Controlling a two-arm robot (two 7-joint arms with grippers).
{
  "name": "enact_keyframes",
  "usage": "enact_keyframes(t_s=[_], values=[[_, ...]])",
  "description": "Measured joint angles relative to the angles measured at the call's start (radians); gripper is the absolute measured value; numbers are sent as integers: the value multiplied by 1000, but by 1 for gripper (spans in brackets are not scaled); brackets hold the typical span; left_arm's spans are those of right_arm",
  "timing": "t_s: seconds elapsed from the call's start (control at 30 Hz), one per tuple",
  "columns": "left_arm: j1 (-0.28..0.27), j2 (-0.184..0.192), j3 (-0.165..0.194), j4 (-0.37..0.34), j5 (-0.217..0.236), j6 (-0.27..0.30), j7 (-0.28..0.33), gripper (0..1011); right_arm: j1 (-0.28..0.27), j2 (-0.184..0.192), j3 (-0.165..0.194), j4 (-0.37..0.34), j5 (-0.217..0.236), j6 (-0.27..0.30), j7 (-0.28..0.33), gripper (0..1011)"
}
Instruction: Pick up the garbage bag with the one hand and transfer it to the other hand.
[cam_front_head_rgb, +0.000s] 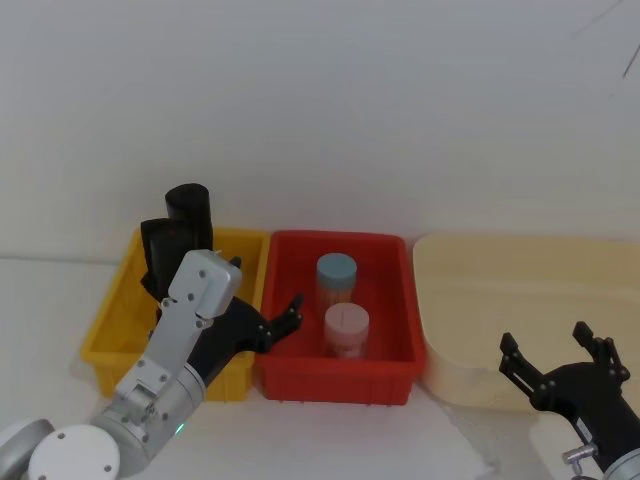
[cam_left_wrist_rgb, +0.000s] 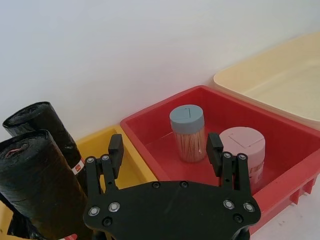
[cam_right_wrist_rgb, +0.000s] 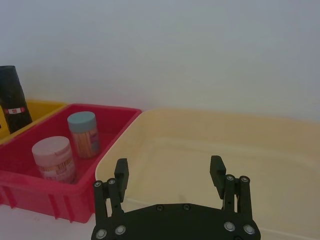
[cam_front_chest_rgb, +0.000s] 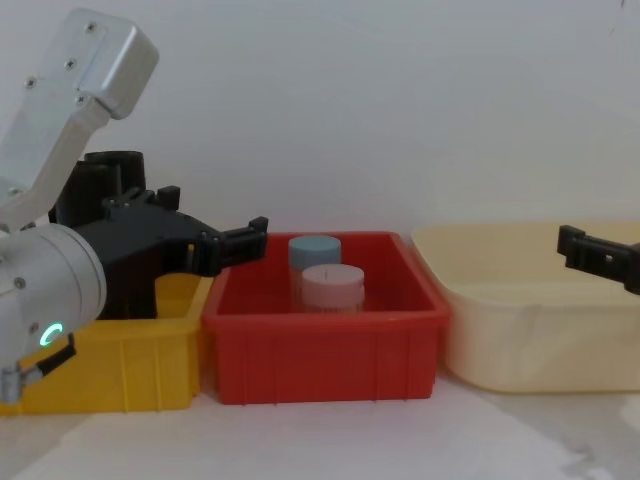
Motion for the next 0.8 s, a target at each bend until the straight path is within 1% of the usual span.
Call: enact_keyframes(t_s=[0.8], values=[[0, 0, 0, 0, 0, 0, 0, 1000, 0, 0, 0, 0, 0, 0, 0, 1004]])
